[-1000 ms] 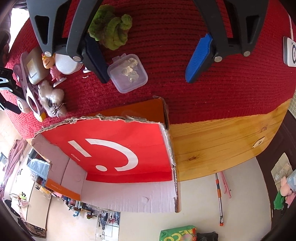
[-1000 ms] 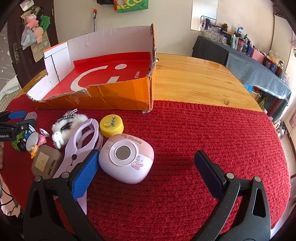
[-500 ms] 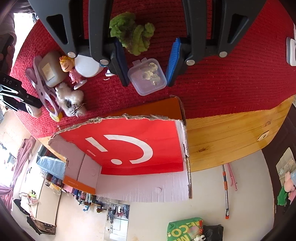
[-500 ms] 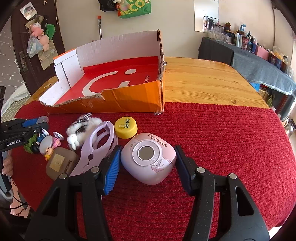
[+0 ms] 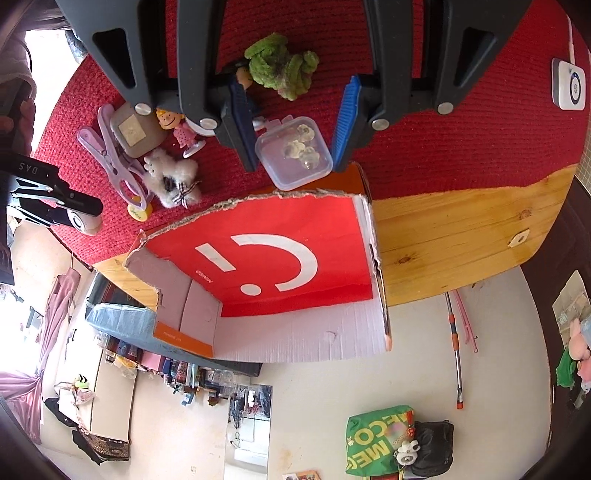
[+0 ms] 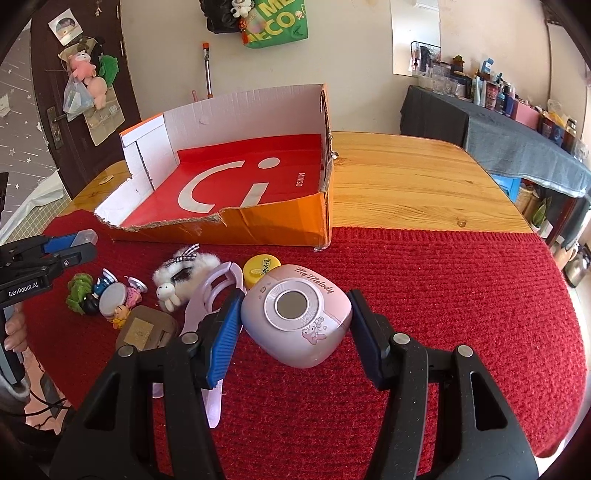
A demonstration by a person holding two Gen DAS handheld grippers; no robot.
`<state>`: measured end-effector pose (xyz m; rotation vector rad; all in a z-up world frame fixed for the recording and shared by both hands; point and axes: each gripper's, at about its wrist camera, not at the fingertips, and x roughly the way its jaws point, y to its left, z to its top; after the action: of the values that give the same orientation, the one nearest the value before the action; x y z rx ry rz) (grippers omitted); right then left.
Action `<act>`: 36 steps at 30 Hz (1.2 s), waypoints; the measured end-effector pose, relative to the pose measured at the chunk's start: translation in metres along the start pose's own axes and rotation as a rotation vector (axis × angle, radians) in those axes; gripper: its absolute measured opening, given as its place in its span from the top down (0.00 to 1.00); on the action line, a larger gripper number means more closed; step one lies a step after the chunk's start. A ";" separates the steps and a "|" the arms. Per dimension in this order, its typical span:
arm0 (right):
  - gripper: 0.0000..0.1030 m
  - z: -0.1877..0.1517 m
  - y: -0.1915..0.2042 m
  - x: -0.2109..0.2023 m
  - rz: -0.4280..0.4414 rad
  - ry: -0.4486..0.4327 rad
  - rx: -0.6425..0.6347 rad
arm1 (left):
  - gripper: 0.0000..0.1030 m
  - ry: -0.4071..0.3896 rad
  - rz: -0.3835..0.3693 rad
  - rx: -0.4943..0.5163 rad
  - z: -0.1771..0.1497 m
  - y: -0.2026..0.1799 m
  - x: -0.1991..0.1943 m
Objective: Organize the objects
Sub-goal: 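Carry both items into the cardboard box and open both tools to release them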
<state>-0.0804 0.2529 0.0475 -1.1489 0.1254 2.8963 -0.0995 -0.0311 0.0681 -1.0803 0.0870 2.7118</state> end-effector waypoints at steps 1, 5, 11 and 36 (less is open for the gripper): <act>0.47 0.003 0.001 -0.002 0.002 -0.010 -0.005 | 0.59 -0.010 0.006 0.005 0.004 0.001 -0.002; 0.47 0.024 0.003 -0.008 0.024 -0.044 -0.024 | 0.59 -0.025 0.005 0.011 0.021 0.006 -0.005; 0.47 0.063 0.011 -0.002 0.070 -0.046 -0.077 | 0.59 -0.008 0.001 0.041 0.048 0.011 0.005; 0.47 0.109 0.023 0.121 0.111 0.345 -0.332 | 0.59 0.312 -0.068 0.268 0.066 0.010 0.104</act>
<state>-0.2441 0.2378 0.0454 -1.7403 -0.3077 2.8537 -0.2198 -0.0132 0.0446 -1.3787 0.4406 2.3648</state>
